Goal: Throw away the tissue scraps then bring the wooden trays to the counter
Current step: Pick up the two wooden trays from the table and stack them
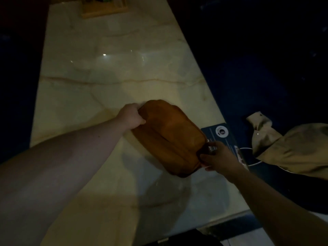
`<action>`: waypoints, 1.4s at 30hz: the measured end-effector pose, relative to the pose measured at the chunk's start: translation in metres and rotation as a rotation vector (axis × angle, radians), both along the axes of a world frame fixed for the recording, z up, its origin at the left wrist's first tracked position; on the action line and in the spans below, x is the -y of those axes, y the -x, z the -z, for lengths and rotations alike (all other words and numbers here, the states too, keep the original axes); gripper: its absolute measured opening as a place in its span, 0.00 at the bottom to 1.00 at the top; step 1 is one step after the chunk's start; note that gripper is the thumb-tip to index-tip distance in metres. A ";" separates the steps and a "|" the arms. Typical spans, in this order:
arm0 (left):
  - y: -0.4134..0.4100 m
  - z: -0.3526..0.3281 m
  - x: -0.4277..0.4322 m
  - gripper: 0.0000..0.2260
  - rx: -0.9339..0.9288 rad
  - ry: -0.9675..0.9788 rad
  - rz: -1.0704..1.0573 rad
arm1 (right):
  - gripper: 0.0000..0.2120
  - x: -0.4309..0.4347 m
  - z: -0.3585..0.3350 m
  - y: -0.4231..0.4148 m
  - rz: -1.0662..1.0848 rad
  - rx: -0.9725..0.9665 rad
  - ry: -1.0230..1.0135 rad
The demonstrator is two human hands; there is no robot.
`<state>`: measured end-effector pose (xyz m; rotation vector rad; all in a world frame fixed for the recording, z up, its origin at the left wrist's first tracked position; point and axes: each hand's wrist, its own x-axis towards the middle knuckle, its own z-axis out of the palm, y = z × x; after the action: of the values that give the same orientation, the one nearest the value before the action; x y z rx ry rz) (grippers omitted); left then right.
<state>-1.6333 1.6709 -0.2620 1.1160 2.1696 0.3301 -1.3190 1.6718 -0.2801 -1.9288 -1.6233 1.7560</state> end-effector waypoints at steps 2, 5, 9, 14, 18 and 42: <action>-0.007 0.005 -0.015 0.27 -0.031 0.018 0.043 | 0.24 0.003 0.006 -0.006 0.057 -0.006 0.023; -0.021 0.015 -0.033 0.26 -0.055 0.038 0.097 | 0.26 0.007 0.017 -0.016 0.139 -0.008 0.077; -0.029 0.028 -0.041 0.25 -0.073 0.049 0.129 | 0.24 0.014 0.022 -0.021 0.158 -0.012 0.083; -0.029 0.034 -0.043 0.25 -0.114 0.027 0.147 | 0.24 0.022 0.017 -0.017 0.149 -0.054 0.127; -0.024 0.036 -0.047 0.22 -0.127 0.017 0.145 | 0.25 0.027 0.017 -0.012 0.122 -0.057 0.131; -0.017 0.045 -0.054 0.26 -0.343 0.192 0.366 | 0.16 0.041 0.026 0.002 0.182 0.017 -0.020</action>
<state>-1.6164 1.7251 -0.3069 1.5083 2.1632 -0.2445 -1.3208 1.6311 -0.3065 -2.0165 -1.4134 1.6526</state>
